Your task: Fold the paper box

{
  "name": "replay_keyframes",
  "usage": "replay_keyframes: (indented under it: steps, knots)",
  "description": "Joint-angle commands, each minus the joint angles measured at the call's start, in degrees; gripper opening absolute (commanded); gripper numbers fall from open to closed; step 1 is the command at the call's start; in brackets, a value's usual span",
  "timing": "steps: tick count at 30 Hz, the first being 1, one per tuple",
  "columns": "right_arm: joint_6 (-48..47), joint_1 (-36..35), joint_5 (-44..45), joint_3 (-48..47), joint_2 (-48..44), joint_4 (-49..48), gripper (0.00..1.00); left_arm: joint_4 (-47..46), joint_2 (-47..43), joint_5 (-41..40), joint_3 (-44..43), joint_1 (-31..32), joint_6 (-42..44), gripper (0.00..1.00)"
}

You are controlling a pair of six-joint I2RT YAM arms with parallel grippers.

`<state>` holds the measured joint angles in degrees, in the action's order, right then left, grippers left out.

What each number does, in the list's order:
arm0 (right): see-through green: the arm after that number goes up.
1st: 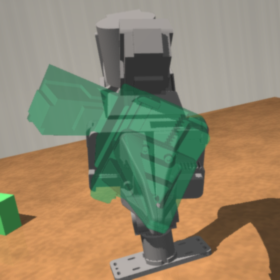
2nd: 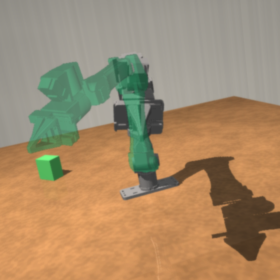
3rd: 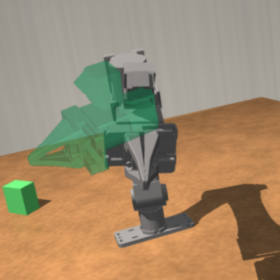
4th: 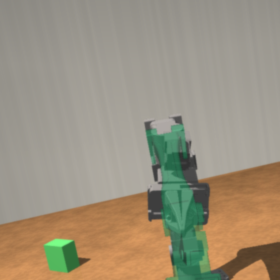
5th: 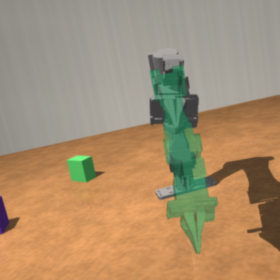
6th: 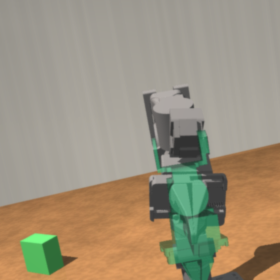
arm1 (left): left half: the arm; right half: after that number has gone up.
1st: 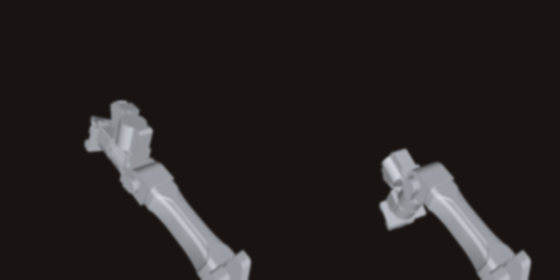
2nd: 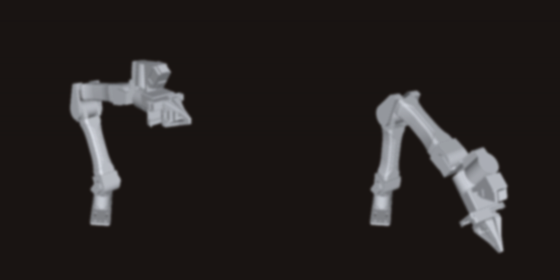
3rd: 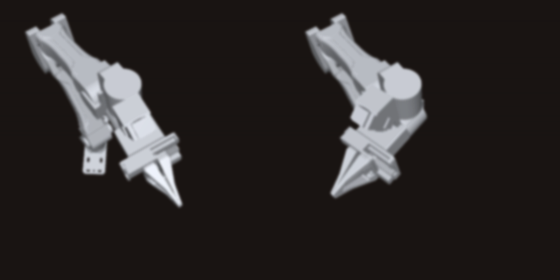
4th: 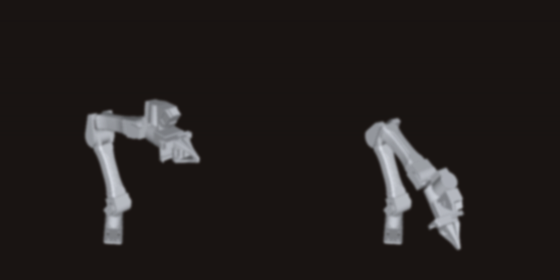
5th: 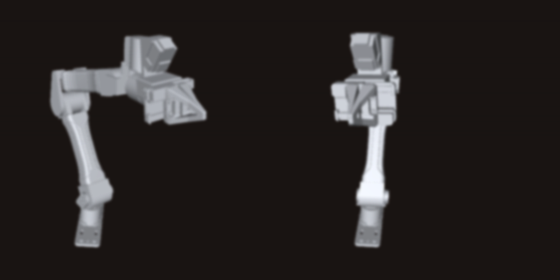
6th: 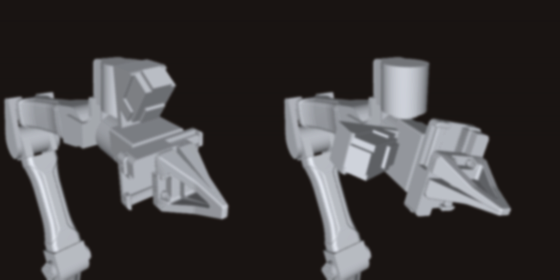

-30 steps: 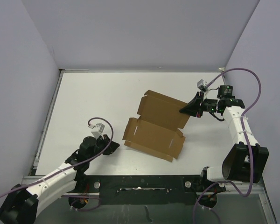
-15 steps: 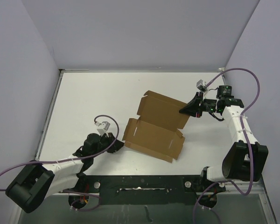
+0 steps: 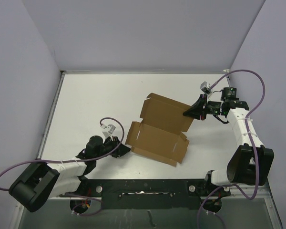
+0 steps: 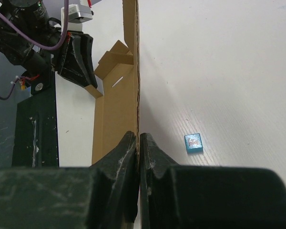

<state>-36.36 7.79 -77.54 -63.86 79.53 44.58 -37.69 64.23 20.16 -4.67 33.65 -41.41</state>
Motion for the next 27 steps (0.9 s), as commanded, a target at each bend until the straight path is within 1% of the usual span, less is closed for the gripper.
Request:
replay_keyframes:
  steps: [1, 6, 10, 20, 27]
  knots:
    - [0.23, -0.38, -1.39, -0.26, -0.34, -1.17, 0.0, -6.28, 3.16, 3.44, -2.91, -0.1, -0.58, 0.18]
    - [0.29, -0.34, -1.55, -0.22, -0.34, -1.2, 0.0, -9.53, 7.66, 4.29, -3.16, 0.06, -1.2, 0.21]
    - [0.35, -0.43, -1.8, -0.22, -0.12, -1.28, 0.0, -12.92, 10.32, 4.78, -3.13, 0.11, -1.98, 0.25]
    - [1.24, -0.51, -2.97, 0.0, 0.1, -1.85, 0.0, -13.58, 12.93, 2.1, -2.95, 0.26, -1.93, 0.39]
    - [3.81, -0.49, -3.95, 0.8, 0.09, -4.12, 0.0, -17.65, 15.66, 2.06, -2.89, 0.73, -3.39, 0.44]
